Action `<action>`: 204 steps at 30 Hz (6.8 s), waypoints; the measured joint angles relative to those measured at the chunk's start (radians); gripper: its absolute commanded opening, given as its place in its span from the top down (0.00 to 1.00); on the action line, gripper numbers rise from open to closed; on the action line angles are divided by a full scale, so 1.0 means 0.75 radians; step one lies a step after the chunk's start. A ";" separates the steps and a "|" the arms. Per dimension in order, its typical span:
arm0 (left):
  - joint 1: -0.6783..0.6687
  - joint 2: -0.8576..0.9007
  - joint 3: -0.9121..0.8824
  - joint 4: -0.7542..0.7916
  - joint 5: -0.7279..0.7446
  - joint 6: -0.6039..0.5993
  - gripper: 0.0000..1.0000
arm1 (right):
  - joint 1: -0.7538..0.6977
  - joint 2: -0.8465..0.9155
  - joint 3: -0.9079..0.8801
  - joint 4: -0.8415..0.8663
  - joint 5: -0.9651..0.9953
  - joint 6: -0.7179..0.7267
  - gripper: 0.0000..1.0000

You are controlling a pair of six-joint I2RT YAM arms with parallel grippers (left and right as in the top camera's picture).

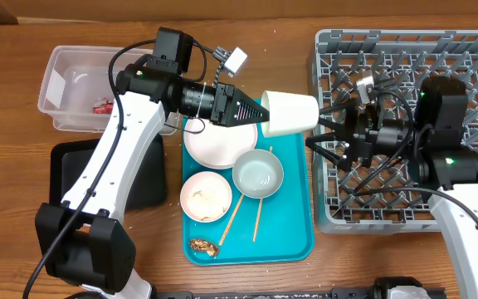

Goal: Sort waste into correct bins and load items into the dishwasher

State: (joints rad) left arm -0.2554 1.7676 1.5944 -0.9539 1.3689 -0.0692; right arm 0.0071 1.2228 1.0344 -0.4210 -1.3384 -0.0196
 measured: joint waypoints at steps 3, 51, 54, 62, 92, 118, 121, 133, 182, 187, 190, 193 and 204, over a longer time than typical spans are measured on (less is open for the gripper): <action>0.000 0.000 0.000 0.002 0.023 -0.002 0.96 | -0.006 0.002 0.000 0.074 -0.068 0.000 0.04; 0.018 0.002 0.001 -0.246 -0.631 -0.046 0.28 | -0.008 0.084 0.010 -0.220 0.286 0.128 0.78; 0.113 -0.016 0.000 -0.329 -0.841 -0.048 0.27 | -0.030 0.084 0.025 -0.393 0.541 0.133 0.79; 0.425 -0.291 -0.001 -0.416 -1.315 -0.048 0.26 | -0.326 0.085 0.288 -0.774 1.160 0.202 0.84; 0.504 -0.374 0.000 -0.440 -1.442 -0.048 0.26 | -0.888 0.488 0.429 -1.076 1.793 0.440 0.28; 0.504 -0.374 0.000 -0.448 -1.448 -0.047 0.21 | -0.411 0.466 0.726 -1.295 1.362 0.270 0.27; 0.504 -0.373 0.000 -0.455 -1.448 -0.047 0.21 | -0.163 0.467 0.726 -1.249 1.339 0.259 0.27; 0.504 -0.373 0.000 -0.469 -1.448 -0.047 0.21 | 0.520 0.507 0.607 -0.989 1.507 0.386 0.31; 0.504 -0.373 0.000 -0.473 -1.448 -0.047 0.21 | 0.380 0.538 0.826 -0.947 1.931 0.384 0.96; 0.504 -0.373 0.000 -0.467 -1.448 -0.047 0.21 | 0.225 0.478 0.835 -0.889 2.255 0.375 0.96; 0.504 -0.373 0.000 -0.464 -1.448 -0.047 0.21 | 0.141 0.517 0.832 -0.822 2.481 0.387 0.96; 0.504 -0.373 0.000 -0.465 -1.448 -0.047 0.21 | 0.068 0.567 0.827 -0.758 2.768 0.461 0.96; 0.504 -0.373 0.000 -0.469 -1.448 -0.047 0.18 | -0.279 0.860 0.819 -0.438 3.341 0.573 0.96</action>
State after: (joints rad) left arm 0.1223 1.4879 1.5944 -1.3056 0.2829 -0.1047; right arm -0.2024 1.8679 1.6489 -0.7494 1.1671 0.4099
